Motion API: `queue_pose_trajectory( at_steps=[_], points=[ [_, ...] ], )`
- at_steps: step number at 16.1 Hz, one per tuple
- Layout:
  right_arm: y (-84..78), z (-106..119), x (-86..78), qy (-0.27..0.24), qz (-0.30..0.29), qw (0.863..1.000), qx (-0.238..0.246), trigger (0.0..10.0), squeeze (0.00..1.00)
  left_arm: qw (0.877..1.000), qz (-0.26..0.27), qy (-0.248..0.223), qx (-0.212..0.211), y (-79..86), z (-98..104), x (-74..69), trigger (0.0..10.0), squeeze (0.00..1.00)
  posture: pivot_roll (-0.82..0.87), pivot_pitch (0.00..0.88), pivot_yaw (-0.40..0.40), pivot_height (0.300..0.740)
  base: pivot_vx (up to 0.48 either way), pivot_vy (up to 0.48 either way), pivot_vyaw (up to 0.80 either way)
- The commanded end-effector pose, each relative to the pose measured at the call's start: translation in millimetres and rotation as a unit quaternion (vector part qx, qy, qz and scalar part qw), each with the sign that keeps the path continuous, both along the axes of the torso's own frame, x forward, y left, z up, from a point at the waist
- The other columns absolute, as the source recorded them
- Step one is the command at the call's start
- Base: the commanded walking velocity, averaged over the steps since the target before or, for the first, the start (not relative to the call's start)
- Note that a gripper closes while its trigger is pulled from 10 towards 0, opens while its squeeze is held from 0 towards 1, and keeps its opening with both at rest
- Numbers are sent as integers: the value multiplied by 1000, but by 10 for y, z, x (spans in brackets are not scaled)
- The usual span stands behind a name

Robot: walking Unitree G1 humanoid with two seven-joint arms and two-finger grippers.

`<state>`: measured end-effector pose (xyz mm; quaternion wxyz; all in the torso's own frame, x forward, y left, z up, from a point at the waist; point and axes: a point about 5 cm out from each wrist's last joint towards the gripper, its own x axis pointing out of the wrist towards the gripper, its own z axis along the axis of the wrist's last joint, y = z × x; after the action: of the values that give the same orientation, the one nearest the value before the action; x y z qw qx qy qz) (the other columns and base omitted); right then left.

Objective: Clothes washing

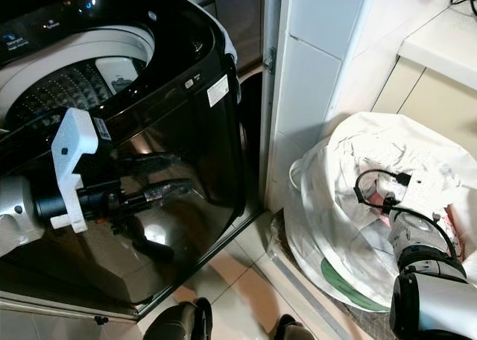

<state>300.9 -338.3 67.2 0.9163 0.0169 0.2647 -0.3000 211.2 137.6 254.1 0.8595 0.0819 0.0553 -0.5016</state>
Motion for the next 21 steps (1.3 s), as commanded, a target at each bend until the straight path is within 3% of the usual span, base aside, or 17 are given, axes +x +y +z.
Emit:
queue_pose_trajectory(
  at_steps=[1, 11, 21],
  points=[
    [-2, -80, -64, 18, -7, 1000, 8, 0, 0, 1000, -5, 2, 4, 8, 13, -43, 10000, 0, 399, 217, 103, 740, 0, 0, 0],
    [-32, -36, -49, -8, -22, 999, 22, 0, 0, 1000, -3, 12, -4, -35, 1, -42, 10000, 0, 385, 200, 95, 740, 0, 0, 0],
    [-121, 383, 174, -107, -9, 994, 8, 0, 0, 996, 54, -1, -76, -201, -121, 291, 10000, 0, 198, 123, 37, 740, 0, 0, 0]
  ],
)
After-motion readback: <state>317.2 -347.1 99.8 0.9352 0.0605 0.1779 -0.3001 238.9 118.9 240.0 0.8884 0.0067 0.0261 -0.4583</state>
